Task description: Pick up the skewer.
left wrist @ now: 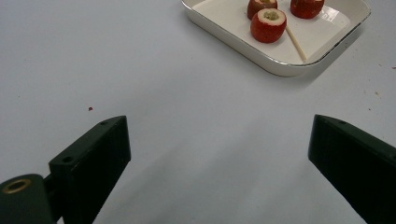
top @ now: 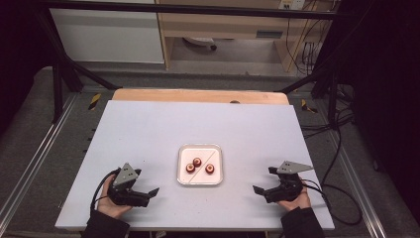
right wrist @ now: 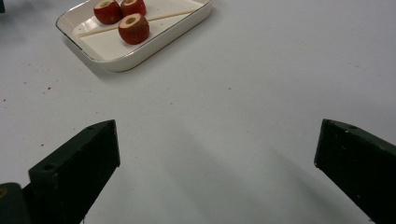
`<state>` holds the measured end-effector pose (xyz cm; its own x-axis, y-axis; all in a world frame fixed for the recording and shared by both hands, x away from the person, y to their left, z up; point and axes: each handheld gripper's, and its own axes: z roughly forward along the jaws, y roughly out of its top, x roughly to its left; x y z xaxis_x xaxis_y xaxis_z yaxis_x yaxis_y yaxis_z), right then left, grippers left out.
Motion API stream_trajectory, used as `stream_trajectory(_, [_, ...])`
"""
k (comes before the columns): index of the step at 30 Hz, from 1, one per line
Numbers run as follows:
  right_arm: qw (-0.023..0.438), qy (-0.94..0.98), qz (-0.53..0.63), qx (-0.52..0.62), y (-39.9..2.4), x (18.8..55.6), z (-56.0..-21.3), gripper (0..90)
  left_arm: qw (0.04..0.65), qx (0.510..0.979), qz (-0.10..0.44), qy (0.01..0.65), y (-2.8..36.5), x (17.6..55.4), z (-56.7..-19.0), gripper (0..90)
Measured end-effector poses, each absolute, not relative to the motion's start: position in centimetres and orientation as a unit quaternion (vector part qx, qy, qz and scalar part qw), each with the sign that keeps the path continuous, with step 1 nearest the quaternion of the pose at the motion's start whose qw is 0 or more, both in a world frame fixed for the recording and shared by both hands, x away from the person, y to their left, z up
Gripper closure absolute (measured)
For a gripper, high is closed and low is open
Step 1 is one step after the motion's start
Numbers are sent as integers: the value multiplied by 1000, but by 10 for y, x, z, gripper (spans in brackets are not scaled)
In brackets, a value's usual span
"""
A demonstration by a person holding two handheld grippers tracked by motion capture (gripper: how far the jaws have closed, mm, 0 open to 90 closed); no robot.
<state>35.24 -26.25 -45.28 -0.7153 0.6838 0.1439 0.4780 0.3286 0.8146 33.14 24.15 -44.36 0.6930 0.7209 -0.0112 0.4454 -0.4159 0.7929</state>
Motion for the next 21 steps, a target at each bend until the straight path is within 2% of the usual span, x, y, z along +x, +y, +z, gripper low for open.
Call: stream_trajectory(21, [114, 808, 451, 363, -261, 353, -454, 8, 409, 827, 165, 349, 227, 332, -438, 57])
